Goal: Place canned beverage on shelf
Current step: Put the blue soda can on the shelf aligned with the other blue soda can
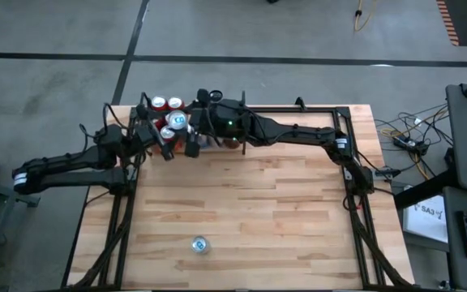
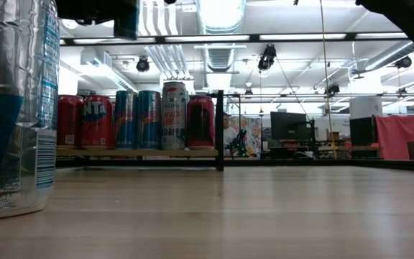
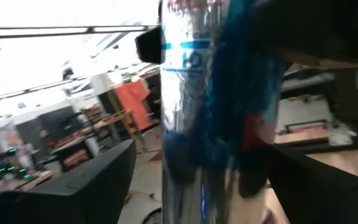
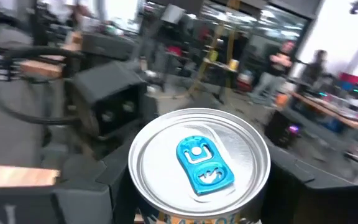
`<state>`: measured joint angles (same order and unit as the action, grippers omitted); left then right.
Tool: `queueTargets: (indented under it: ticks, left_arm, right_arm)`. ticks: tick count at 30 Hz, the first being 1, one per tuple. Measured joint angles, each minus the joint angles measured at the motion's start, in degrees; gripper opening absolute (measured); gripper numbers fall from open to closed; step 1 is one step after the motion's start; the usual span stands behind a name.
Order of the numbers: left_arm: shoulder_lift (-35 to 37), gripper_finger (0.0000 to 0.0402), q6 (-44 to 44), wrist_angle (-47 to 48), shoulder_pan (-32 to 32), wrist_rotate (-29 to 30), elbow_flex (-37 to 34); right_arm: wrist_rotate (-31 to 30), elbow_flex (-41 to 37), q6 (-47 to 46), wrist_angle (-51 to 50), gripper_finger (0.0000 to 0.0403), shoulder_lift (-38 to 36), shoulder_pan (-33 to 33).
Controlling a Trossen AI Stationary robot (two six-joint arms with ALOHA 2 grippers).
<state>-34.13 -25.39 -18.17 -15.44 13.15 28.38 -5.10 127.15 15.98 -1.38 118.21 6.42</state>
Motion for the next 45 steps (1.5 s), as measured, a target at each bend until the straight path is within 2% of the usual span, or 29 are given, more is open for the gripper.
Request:
queueTargets:
  ticks: [3, 10, 18, 24, 36, 45]
  left_arm:
    - [0.94, 0.0331, -1.03, 0.69, 0.0, 2.43, 0.07]
    - [3.53, 0.0328, -1.42, 1.87, -0.05, 11.14, 0.07]
    - [6.74, 0.0328, -1.37, 2.32, -0.04, 16.33, 0.07]
    - [8.12, 0.0328, -1.39, 2.9, -0.04, 17.38, 0.07]
    - [8.2, 0.0329, -2.62, 2.74, -0.04, 17.51, 0.04]
    - [8.2, 0.0329, -3.85, 2.82, -0.05, 17.96, 0.04]
  right_arm:
    - [-2.84, 1.15, -0.25, -0.32, 0.0223, -0.04, 0.4]
    - [-2.96, 1.94, -4.64, -0.13, 0.0223, -0.44, 4.4]
    - [4.32, 1.94, -13.62, 3.75, 0.0223, 3.0, 11.37]
    - [6.68, 1.92, -15.55, 6.88, 0.0223, 5.25, 13.99]
    - [6.02, 1.94, -17.61, 9.47, 0.0223, 11.04, 14.66]
    - [4.89, 1.52, -16.95, 9.44, 0.0223, 11.41, 14.74]
